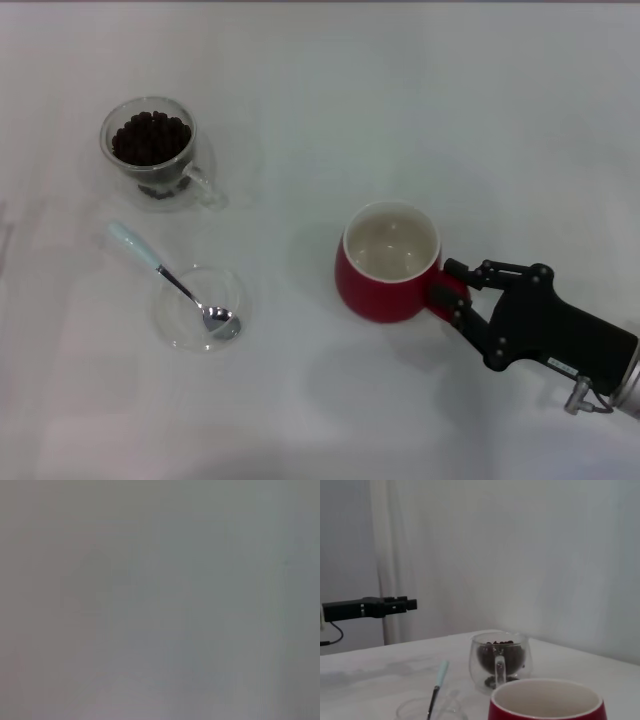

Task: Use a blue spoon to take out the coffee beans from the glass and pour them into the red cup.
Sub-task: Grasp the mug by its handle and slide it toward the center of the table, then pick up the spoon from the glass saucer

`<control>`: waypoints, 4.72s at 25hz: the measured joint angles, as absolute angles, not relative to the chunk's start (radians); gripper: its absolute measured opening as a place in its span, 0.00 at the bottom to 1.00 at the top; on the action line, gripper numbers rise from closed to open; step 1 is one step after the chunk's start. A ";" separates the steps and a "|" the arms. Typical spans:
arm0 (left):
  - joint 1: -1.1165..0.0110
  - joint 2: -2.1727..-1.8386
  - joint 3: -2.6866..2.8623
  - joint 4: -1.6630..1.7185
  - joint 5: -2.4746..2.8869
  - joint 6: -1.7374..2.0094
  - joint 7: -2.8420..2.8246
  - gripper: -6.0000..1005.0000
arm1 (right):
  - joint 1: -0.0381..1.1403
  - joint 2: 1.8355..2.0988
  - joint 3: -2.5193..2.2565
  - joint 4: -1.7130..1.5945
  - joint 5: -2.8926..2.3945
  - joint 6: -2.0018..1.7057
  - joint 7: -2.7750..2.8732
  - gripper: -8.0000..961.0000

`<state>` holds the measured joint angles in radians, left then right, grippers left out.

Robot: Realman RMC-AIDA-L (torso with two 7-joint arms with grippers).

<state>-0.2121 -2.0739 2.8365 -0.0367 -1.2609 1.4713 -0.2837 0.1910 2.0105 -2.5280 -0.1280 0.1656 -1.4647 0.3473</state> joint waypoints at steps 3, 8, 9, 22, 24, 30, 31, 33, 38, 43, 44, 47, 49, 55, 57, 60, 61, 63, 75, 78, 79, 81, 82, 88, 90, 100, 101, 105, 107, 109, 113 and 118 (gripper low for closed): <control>-0.208 -2.075 2.838 -0.040 -1.261 1.471 -0.284 0.64 | 0.189 2.011 -2.534 -0.132 0.164 -1.467 0.348 0.25; -0.200 -2.075 2.840 -0.040 -1.261 1.471 -0.284 0.64 | 0.182 2.009 -2.534 -0.121 0.160 -1.509 0.361 0.25; -0.200 -2.075 2.841 -0.040 -1.261 1.471 -0.284 0.64 | 0.180 2.008 -2.534 -0.115 0.158 -1.516 0.367 0.25; -0.182 -2.077 2.841 -0.026 -1.257 1.486 -0.309 0.64 | 0.172 2.005 -2.530 -0.062 0.157 -1.695 0.409 0.68; -0.177 -2.077 2.841 -0.017 -1.244 1.501 -0.357 0.64 | 0.172 2.005 -2.525 -0.031 0.161 -1.773 0.413 0.68; -0.171 -2.077 2.841 -0.010 -1.145 1.559 -0.593 0.64 | 0.177 2.000 -2.467 0.080 0.188 -2.019 0.426 0.67; -0.171 -2.077 2.841 -0.008 -1.130 1.566 -0.635 0.64 | 0.178 1.999 -2.449 0.096 0.190 -2.046 0.426 0.67; -0.170 -2.077 2.841 -0.004 -1.104 1.573 -0.728 0.65 | 0.180 1.995 -2.418 0.120 0.190 -2.083 0.426 0.67; -0.167 -2.078 2.841 0.029 -1.026 1.564 -0.968 0.65 | 0.177 1.977 -2.364 0.127 0.190 -2.127 0.426 0.67; -0.156 -2.081 2.841 0.054 -0.986 1.518 -1.141 0.65 | 0.175 1.966 -2.342 0.129 0.192 -2.144 0.426 0.67; -0.157 -2.081 2.841 0.059 -0.972 1.496 -1.177 0.65 | 0.177 1.966 -2.342 0.129 0.192 -2.145 0.426 0.67; -0.171 -2.080 2.841 0.060 -0.925 1.436 -1.253 0.65 | 0.182 1.964 -2.341 0.129 0.192 -2.146 0.426 0.67; -0.191 -2.079 2.841 0.059 -0.881 1.401 -1.292 0.65 | 0.185 1.964 -2.341 0.130 0.192 -2.146 0.426 0.67; -0.227 -2.078 2.841 0.053 -0.823 1.370 -1.336 0.65 | 0.196 1.965 -2.341 0.130 0.192 -2.145 0.425 0.67; -0.238 -2.078 2.841 0.053 -0.808 1.363 -1.340 0.65 | 0.198 1.965 -2.341 0.130 0.192 -2.143 0.425 0.67; -0.253 -2.078 2.842 0.051 -0.786 1.352 -1.355 0.65 | 0.198 1.965 -2.341 0.130 0.192 -2.143 0.425 0.67; -0.266 -2.077 2.842 0.050 -0.772 1.343 -1.367 0.65 | 0.198 1.965 -2.341 0.130 0.192 -2.143 0.424 0.67; -0.276 -2.077 2.843 0.050 -0.762 1.332 -1.373 0.64 | 0.198 1.965 -2.341 0.130 0.192 -2.140 0.422 0.67; -0.318 -2.075 2.843 0.046 -0.725 1.280 -1.394 0.64 | 0.207 1.966 -2.341 0.130 0.192 -2.127 0.419 0.67; -0.323 -2.075 2.842 0.046 -0.724 1.280 -1.394 0.64 | 0.208 1.965 -2.340 0.130 0.196 -2.126 0.418 0.67; -0.324 -2.075 2.842 0.046 -0.723 1.280 -1.394 0.64 | 0.208 1.965 -2.340 0.130 0.199 -2.125 0.418 0.67; -0.326 -2.075 2.842 0.046 -0.722 1.280 -1.393 0.64 | 0.209 1.965 -2.340 0.130 0.204 -2.125 0.418 0.67; -0.327 -2.075 2.842 0.046 -0.722 1.280 -1.392 0.64 | 0.209 1.965 -2.339 0.130 0.204 -2.124 0.417 0.67; -0.326 -2.075 2.842 0.046 -0.723 1.280 -1.392 0.61 | 0.201 1.965 -2.339 0.130 0.210 -2.124 0.418 0.67; -0.323 -2.076 2.841 0.046 -0.724 1.279 -1.394 0.56 | 0.196 1.966 -2.339 0.130 0.213 -2.126 0.419 0.67; -0.318 -2.074 2.838 0.041 -0.726 1.278 -1.413 0.21 | 0.182 1.972 -2.339 0.140 0.218 -2.137 0.417 0.67; -0.318 -2.074 2.838 0.039 -0.726 1.278 -1.415 0.20 | 0.182 1.973 -2.339 0.140 0.218 -2.137 0.417 0.67; -0.317 -2.074 2.839 0.034 -0.727 1.279 -1.420 0.16 | 0.181 1.973 -2.339 0.141 0.218 -2.138 0.417 0.67; -0.317 -2.074 2.839 0.034 -0.727 1.285 -1.415 0.13 | 0.184 1.973 -2.339 0.141 0.218 -2.138 0.416 0.67; -0.317 -2.072 2.839 0.026 -0.725 1.305 -1.404 0.13 | 0.186 1.973 -2.339 0.141 0.218 -2.137 0.415 0.67; -0.319 -2.070 2.835 -0.037 -0.731 1.438 -1.357 0.13 | 0.193 1.974 -2.341 0.141 0.218 -2.134 0.414 0.67; -0.339 -2.067 2.832 -0.126 -0.742 1.608 -1.335 0.13 | 0.205 1.974 -2.342 0.142 0.218 -2.132 0.414 0.67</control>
